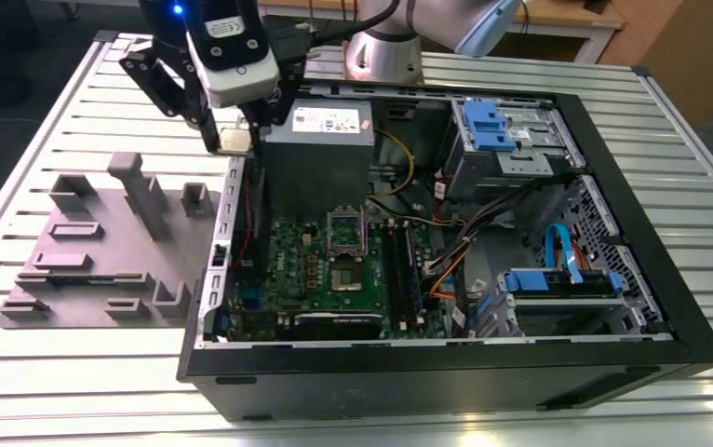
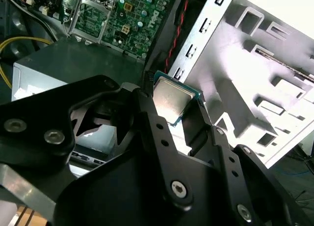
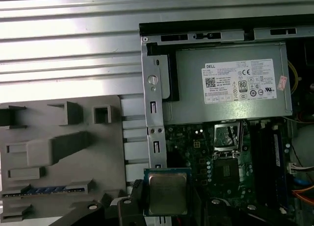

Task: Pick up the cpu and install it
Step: 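Pick up the cpu and move it towards the insertion slot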

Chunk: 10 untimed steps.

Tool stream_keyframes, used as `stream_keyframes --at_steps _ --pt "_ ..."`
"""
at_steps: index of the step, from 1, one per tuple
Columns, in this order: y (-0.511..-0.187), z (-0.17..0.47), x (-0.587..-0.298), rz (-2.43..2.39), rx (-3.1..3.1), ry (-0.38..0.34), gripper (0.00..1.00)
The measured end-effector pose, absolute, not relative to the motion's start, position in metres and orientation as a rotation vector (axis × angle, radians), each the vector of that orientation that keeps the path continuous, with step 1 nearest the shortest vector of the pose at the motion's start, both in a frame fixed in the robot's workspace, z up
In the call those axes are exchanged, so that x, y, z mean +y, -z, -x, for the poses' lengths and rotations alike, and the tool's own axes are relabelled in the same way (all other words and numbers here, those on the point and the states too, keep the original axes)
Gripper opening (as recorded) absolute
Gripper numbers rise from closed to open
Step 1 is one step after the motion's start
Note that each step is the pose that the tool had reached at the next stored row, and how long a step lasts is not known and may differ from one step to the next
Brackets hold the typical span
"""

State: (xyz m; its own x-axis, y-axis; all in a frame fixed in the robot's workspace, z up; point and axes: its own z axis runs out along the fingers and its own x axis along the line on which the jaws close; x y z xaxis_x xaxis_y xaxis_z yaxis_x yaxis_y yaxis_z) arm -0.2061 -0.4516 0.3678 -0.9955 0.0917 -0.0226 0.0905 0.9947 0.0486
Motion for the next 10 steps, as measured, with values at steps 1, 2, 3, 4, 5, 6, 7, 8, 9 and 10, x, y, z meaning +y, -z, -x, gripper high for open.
stream_keyframes --at_steps 1,2,3,4,5,6,7,8,9,10 --pt "-0.3677 0.2055 -0.4524 -0.145 3.113 -0.074 0.47" --pt "-0.3675 0.2048 -0.4532 -0.147 3.112 -0.074 0.47" --pt "-0.3675 0.2042 -0.4540 -0.149 3.112 -0.074 0.47" --pt "-0.3674 0.2033 -0.4548 -0.151 3.112 -0.074 0.47" --pt "-0.3674 0.2024 -0.4554 -0.153 3.112 -0.074 0.47" --pt "-0.3674 0.2014 -0.4561 -0.155 3.112 -0.074 0.47" --pt "-0.3673 0.2005 -0.4568 -0.157 3.112 -0.074 0.47" --pt "-0.3673 0.1995 -0.4574 -0.158 3.112 -0.074 0.47" --pt "-0.3672 0.1985 -0.4581 -0.160 3.112 -0.074 0.47" --pt "-0.3672 0.1976 -0.4589 -0.162 3.111 -0.074 0.47"
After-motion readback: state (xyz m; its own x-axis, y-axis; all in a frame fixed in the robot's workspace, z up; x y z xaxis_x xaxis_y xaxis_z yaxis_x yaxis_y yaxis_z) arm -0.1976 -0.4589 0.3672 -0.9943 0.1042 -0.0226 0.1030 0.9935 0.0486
